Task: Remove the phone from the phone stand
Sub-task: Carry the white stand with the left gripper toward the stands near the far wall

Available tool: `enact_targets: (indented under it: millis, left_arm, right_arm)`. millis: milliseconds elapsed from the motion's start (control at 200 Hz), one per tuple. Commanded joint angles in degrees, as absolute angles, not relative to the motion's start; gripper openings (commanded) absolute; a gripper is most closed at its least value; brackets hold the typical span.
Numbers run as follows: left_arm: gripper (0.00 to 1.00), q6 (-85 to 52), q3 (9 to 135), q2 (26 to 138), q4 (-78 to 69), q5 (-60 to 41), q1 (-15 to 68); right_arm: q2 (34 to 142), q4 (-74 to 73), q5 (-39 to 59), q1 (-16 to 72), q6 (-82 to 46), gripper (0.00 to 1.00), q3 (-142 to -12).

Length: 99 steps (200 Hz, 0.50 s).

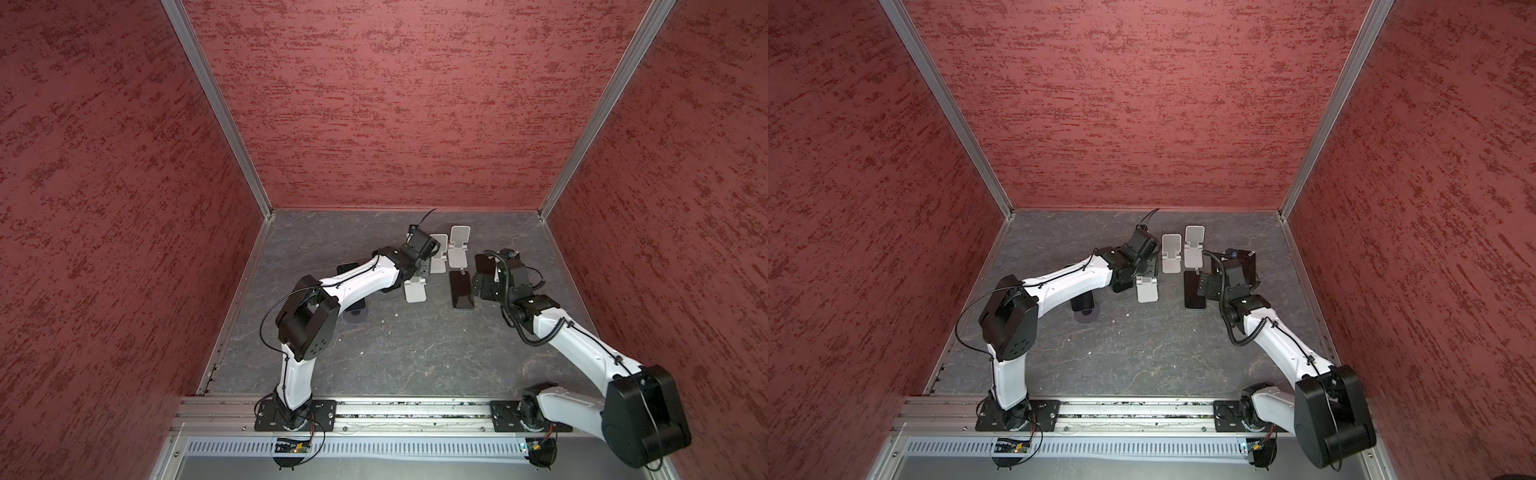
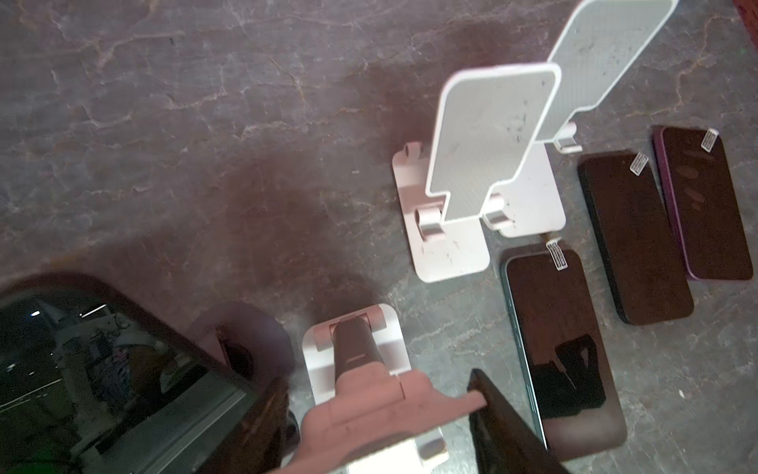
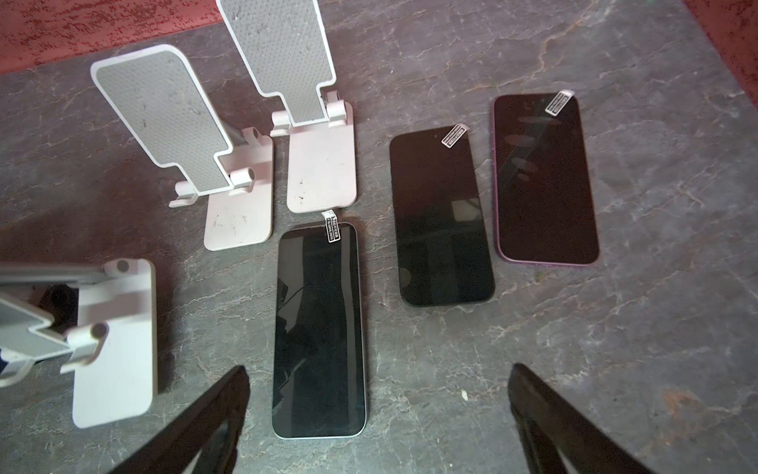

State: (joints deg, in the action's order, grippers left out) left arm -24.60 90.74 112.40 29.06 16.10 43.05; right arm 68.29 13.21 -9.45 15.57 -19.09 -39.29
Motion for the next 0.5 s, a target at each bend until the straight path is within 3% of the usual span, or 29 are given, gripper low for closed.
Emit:
enact_targets:
  millis: [0, 491]
  left_arm:
    - [0.58, -21.21, 94.0, 114.5, 26.03, 13.23, 41.57]
    - [0.59, -21.17, 105.56, 123.82, 30.63, 11.64, 39.2]
  right_arm:
    - [67.47, 12.13, -9.84, 15.19, -19.56, 0.99, -38.8]
    - [68.29, 12.15, -9.49, 15.16, -19.51, 0.99, -38.96]
